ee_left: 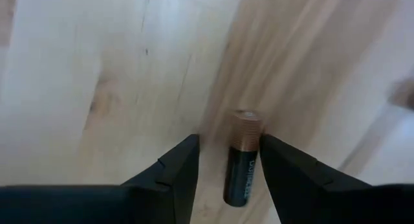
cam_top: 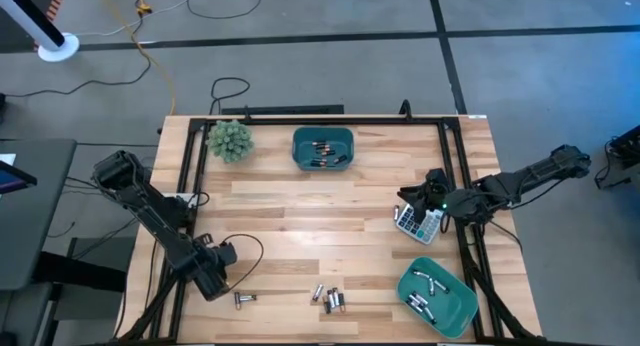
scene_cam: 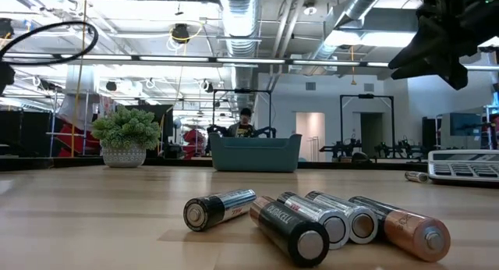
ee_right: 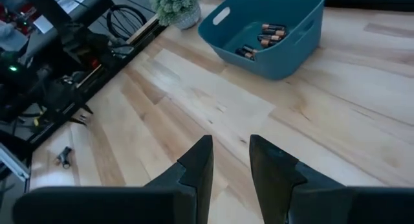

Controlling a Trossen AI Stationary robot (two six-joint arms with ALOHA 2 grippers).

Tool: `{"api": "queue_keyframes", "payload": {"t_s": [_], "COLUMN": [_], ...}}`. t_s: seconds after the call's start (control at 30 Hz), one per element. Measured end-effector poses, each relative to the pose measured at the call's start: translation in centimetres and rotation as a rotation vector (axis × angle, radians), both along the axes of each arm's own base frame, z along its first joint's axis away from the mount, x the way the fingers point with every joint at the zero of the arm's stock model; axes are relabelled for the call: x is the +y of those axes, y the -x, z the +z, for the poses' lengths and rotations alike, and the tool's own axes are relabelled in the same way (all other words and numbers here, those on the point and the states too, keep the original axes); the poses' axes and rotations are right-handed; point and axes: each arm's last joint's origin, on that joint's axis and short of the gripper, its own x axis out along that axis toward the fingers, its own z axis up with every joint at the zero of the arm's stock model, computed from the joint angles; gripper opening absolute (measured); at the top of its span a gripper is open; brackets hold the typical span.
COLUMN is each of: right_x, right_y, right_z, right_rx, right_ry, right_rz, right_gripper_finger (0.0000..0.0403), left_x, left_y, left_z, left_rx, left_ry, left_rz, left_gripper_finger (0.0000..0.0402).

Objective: Sort batteries
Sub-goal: Put the black battery into the blue bin

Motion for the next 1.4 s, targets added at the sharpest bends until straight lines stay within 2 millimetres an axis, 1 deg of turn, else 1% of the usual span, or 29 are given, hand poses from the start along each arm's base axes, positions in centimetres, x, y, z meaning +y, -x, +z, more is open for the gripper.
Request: {"api": "queue_keyframes", "payload": {"t_s": [0.13, 0.2, 0.27, 0.43, 0.47, 0.63, 0.67, 0.87, 1.0, 1.13, 1.27, 1.4], "right_x": [0.0, 0.0, 0.0, 0.0, 0.0, 0.0, 0.0, 0.0, 0.0, 0.0, 0.1, 0.1], "right_y": [0.0, -0.1, -0.1, -0.1, -0.1, -0.1, -0.1, -0.1, -0.1, -0.1, -0.1, -0.1], "right_z": [0.1, 0.1, 0.1, 0.1, 0.1, 0.1, 0.1, 0.1, 0.1, 0.1, 0.1, 0.1], "right_rx": [-0.008, -0.013, -0.016, -0.015, -0.015, -0.012, -0.011, 0.009, 0.013, 0.013, 0.021, 0.044], "right_ry": [-0.005, -0.007, -0.008, -0.007, -0.007, 0.0, 0.002, 0.048, 0.053, 0.053, 0.072, 0.109], "right_rz": [-0.001, -0.001, -0.001, -0.001, -0.001, 0.002, 0.003, 0.025, 0.028, 0.028, 0.04, 0.082], "right_gripper_finger": [0.0118, 0.0118, 0.0118, 0.0118, 0.0118, 0.0118, 0.0118, 0.0118, 0.0118, 0.0118, 0.0118, 0.0118], "left_x": [0.5, 0.7, 0.8, 0.9, 0.9, 0.9, 0.9, 0.6, 0.0, 0.1, 1.5, 3.7], "left_y": [0.5, 0.7, 0.8, 0.8, 0.8, 0.8, 0.8, 0.4, -0.2, -1.4, -3.6, -6.1], "left_z": [-1.1, -1.5, -1.7, -1.7, -1.8, -1.6, -1.4, 1.5, 3.2, 4.5, 5.6, 6.9], "left_rx": [0.009, 0.019, 0.022, 0.017, 0.015, 0.011, 0.011, -0.023, -0.067, -0.095, -0.156, -0.236], "left_ry": [0.025, 0.024, 0.018, 0.006, 0.005, 0.005, 0.005, -0.012, 0.038, 0.061, 0.039, -0.003], "left_rz": [0.006, 0.007, -0.008, -0.071, -0.071, 0.001, 0.016, 0.082, 0.087, 0.153, 0.225, 0.252], "left_gripper_finger": [0.0154, 0.0143, 0.0121, 0.0045, 0.0039, 0.0039, 0.0039, 0.0039, 0.0039, 0.0039, 0.0039, 0.0039]}}
